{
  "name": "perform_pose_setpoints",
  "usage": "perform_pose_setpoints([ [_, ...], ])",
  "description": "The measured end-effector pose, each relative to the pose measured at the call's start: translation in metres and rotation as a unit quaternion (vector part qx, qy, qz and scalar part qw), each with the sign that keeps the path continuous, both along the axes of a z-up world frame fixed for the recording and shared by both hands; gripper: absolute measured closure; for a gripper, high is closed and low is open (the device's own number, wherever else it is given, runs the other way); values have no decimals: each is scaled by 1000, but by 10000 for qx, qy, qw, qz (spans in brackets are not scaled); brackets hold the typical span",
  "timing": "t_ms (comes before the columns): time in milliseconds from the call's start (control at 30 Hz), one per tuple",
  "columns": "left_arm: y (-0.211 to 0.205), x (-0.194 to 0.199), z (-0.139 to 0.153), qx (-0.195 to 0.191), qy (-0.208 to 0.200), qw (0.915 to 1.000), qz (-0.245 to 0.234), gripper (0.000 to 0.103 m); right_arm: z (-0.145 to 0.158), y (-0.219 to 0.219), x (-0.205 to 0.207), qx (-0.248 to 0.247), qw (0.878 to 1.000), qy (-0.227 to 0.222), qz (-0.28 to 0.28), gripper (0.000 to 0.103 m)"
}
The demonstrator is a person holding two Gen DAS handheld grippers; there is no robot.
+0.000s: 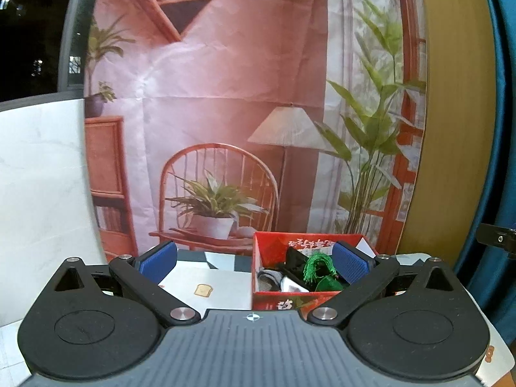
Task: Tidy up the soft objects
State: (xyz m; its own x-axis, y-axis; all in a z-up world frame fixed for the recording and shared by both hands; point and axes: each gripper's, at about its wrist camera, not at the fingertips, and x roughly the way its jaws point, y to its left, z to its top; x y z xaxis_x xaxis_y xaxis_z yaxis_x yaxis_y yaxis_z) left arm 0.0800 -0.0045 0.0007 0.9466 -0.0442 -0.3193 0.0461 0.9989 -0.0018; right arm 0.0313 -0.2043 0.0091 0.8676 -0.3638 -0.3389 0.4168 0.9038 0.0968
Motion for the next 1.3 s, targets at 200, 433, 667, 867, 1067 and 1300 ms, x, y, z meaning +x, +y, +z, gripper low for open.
perform_pose_setpoints([
  [200,-2,-34,0,148,-111,9997,168,0,8,21,-27,-120,9999,-11,59,0],
  [433,-2,-51,-2,174,-150,9996,179,0,7,34,-48,-200,9997,-28,-115,0],
  [667,0,-53,-4,174,-185,9995,212,0,3,31,-56,-174,9995,8,-248,0],
  [867,2,-53,-5,160,-171,9995,197,0,1,29,-57,-150,9994,29,-306,0],
  [1067,4,-53,-5,125,-166,9996,210,0,1,30,-58,-152,9994,36,-297,0],
  [1300,4,-54,-6,123,-151,9996,201,0,0,30,-58,-142,9995,53,-288,0],
])
